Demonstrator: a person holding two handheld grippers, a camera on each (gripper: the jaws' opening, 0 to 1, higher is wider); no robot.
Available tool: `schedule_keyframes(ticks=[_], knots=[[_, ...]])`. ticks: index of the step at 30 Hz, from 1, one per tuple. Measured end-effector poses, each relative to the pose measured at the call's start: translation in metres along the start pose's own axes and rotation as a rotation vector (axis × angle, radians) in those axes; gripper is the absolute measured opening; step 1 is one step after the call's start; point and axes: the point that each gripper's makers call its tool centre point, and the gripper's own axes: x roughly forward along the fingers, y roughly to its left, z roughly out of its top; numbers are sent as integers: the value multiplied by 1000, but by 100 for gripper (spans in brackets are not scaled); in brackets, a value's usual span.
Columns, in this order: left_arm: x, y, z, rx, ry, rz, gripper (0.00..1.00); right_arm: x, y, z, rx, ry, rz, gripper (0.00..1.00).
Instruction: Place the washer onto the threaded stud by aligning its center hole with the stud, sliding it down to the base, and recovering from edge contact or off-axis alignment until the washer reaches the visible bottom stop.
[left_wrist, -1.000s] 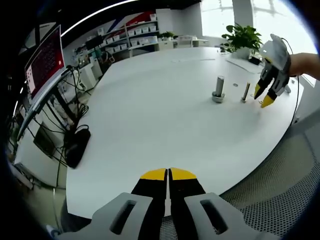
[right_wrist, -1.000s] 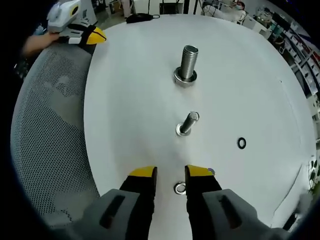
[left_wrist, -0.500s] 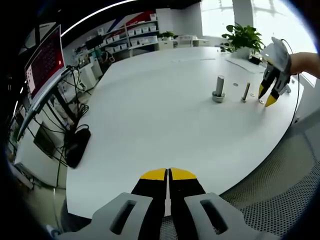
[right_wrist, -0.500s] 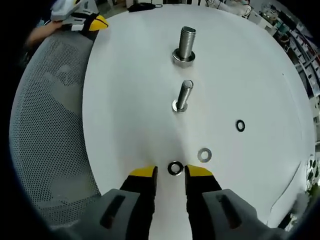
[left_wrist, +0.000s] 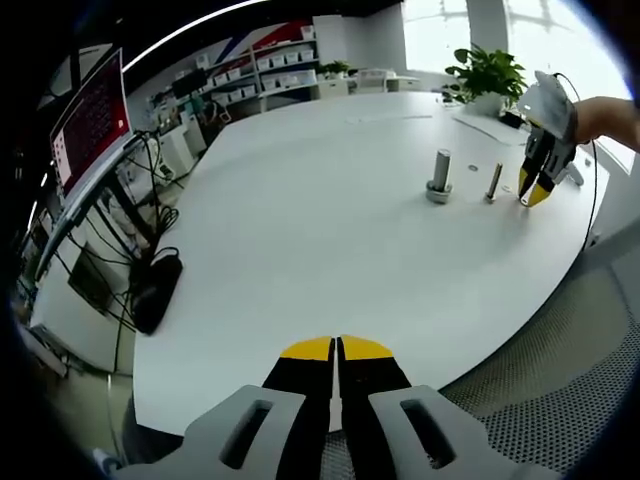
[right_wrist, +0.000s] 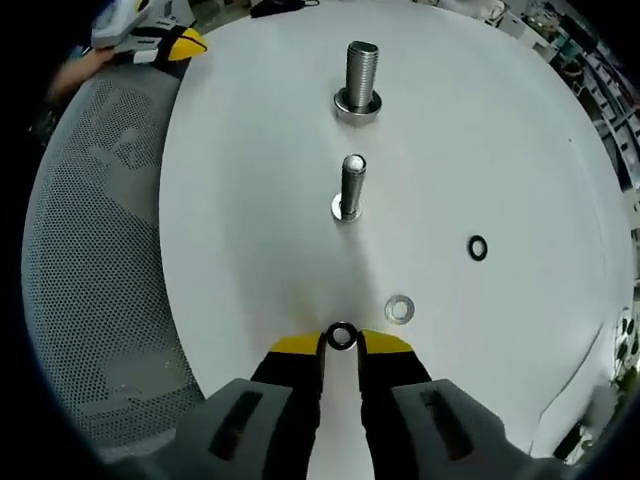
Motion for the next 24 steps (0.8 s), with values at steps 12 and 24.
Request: schedule_keyframes(ticks=[12,24], knots=[[0,0,-1,-1,5,2,0,0,-2,-2,53,22,-23,14],[0,0,-3,0,18,7,0,0,-1,-2,67,2,-57,15]])
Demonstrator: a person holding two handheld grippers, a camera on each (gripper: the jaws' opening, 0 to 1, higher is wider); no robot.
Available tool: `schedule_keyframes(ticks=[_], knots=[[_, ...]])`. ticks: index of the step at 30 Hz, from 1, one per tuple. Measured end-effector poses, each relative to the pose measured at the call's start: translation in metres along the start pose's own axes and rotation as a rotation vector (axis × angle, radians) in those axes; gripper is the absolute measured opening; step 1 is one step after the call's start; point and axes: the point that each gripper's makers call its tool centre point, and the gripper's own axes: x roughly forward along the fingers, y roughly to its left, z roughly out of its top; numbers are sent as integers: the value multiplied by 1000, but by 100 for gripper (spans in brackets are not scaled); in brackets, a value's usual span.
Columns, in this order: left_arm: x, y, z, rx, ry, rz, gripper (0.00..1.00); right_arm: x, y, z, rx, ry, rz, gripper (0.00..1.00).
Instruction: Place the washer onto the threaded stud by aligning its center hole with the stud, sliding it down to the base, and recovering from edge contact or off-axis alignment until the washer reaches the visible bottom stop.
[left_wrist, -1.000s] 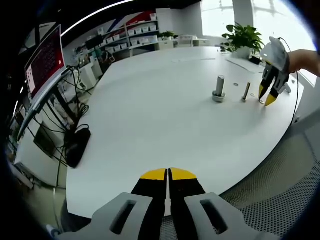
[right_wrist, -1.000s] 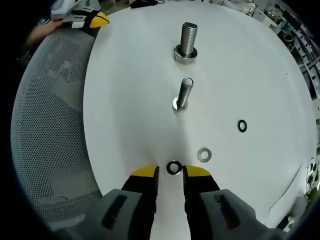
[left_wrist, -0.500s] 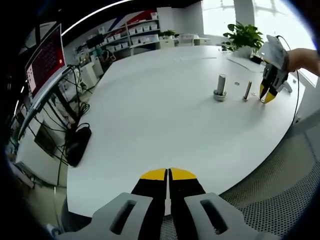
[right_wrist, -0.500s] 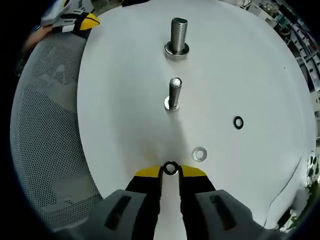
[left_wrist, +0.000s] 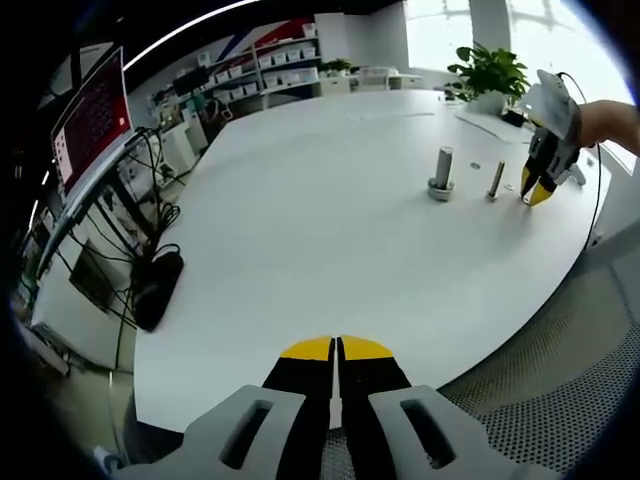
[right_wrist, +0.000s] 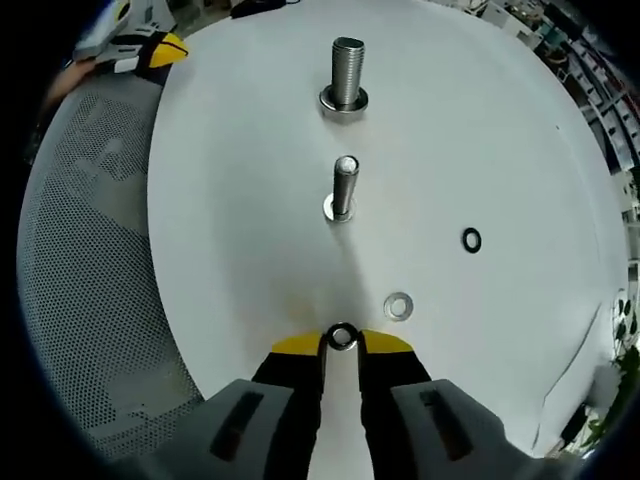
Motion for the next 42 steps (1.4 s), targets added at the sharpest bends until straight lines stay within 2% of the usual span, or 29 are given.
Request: schedule_keyframes(ticks=[8,12,14,17,19,26,35,42], knots=[[0,0,0,3,-3,-1,0,-1,1,0,29,-44,-83,15],[0,-1,1,4,-5,-3,0,-3,1,1,-10,-74,-136,14],[-1,-1,1,5,-6,-3,0,-3,-1,1,52,-92,-153,14],[0,-1,1,6,-6,-3,0,-8,-3,3,49,-93,-166,14],[0,0,2,5,-11,-3,0,-14,-2,11,59,-122,-150,14],[-1,0,2,2,-16,-1,0,-31,6,29,35,-144,-96,14],[-1,0,4,0,-22,-1,0,-51,5,56,-39,-183,-106,14],[-1,0,3,-1,-21,0,0,-55,0,75,-70,-212,-104,14]])
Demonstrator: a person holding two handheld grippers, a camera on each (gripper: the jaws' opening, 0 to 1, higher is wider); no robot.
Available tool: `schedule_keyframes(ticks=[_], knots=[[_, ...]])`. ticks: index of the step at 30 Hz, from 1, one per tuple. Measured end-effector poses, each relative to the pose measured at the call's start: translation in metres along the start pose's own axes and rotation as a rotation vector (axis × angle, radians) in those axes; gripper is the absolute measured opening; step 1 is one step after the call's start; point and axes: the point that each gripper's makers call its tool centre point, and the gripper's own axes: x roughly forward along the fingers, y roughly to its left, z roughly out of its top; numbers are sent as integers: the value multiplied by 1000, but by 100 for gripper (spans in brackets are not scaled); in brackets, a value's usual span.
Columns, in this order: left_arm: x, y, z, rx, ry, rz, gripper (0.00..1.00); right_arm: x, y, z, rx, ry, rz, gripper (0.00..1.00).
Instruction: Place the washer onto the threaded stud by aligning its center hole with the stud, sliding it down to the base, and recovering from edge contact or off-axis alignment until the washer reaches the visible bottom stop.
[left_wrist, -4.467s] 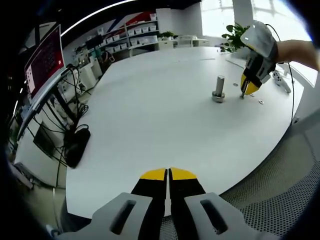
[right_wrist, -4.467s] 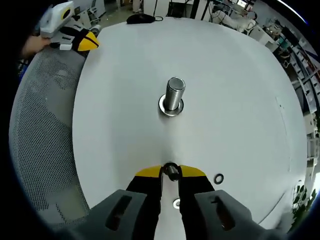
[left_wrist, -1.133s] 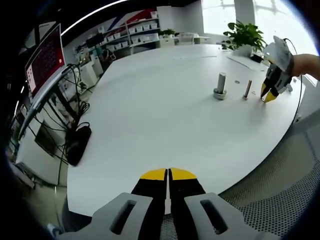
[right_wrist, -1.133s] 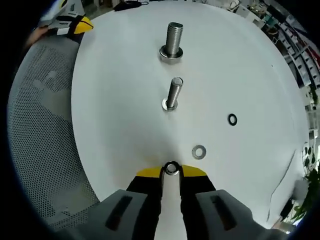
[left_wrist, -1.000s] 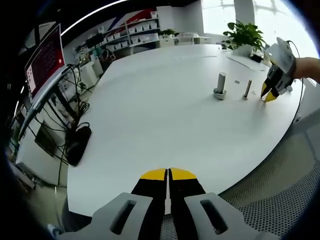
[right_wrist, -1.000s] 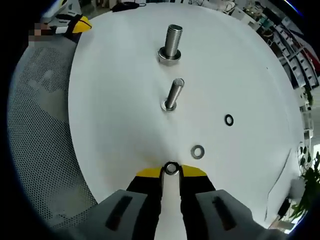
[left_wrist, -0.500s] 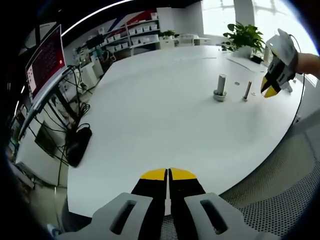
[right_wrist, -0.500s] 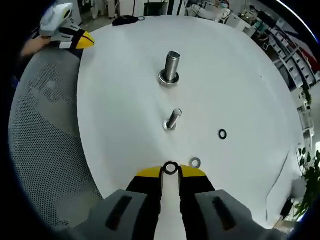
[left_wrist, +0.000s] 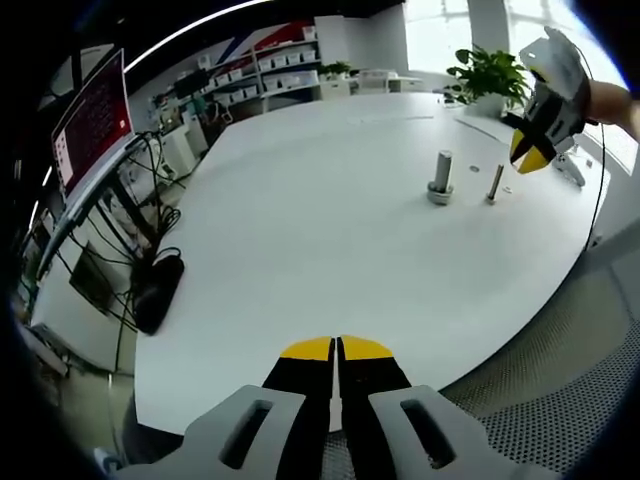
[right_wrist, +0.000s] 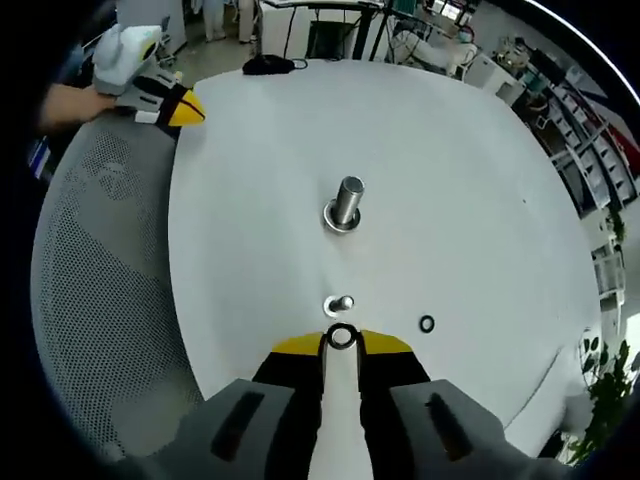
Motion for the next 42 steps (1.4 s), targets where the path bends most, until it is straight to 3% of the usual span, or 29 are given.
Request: schedule_keyframes(ticks=[7,18,42], knots=[[0,0,0,-1,-1,1,0,4,0,12,-31,-5,19,14],[0,0,0,-3,-3,1,0,12,0,14,-47,21,51,14],[1,1,-1,-3,5,-1,0,61,6,-4,-85,137,125,14]])
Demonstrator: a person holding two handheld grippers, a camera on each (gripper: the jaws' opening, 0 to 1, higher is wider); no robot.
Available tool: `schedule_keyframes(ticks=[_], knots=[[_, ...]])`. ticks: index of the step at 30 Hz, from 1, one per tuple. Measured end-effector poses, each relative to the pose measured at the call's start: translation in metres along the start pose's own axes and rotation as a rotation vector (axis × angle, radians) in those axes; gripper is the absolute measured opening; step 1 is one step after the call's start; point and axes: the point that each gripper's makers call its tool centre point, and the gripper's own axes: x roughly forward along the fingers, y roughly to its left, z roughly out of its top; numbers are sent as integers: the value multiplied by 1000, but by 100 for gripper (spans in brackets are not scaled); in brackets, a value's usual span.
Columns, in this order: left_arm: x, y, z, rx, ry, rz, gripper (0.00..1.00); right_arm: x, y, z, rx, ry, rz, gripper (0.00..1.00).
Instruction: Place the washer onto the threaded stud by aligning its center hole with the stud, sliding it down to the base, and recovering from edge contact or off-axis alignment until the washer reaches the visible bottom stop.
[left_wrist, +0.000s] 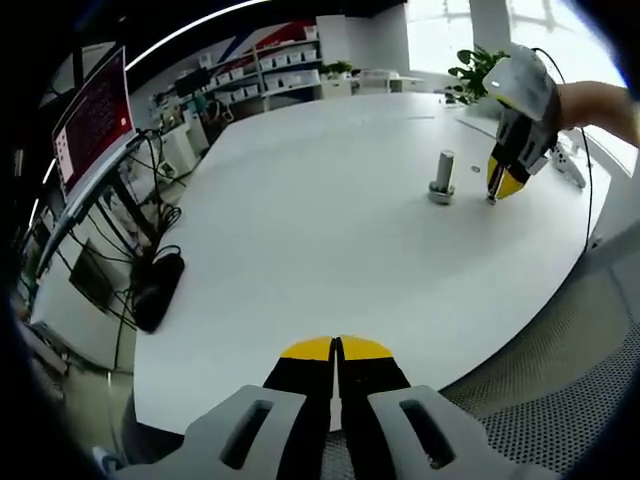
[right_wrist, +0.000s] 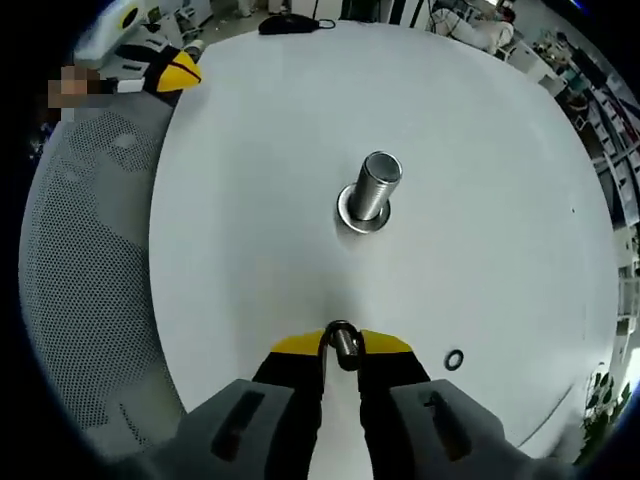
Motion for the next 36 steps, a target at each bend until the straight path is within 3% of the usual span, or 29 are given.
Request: schedule_keyframes(ticks=[10,22,36], knots=[[0,1,0,-10,0,1,0,0,0,4,8,-18,16,21],[-1,1,0,-11,0,4,0,4,4,0,-13,5,31,18],[0,1,0,-6,-3,2,0,-19,-1,0,19,-73,-28,28]])
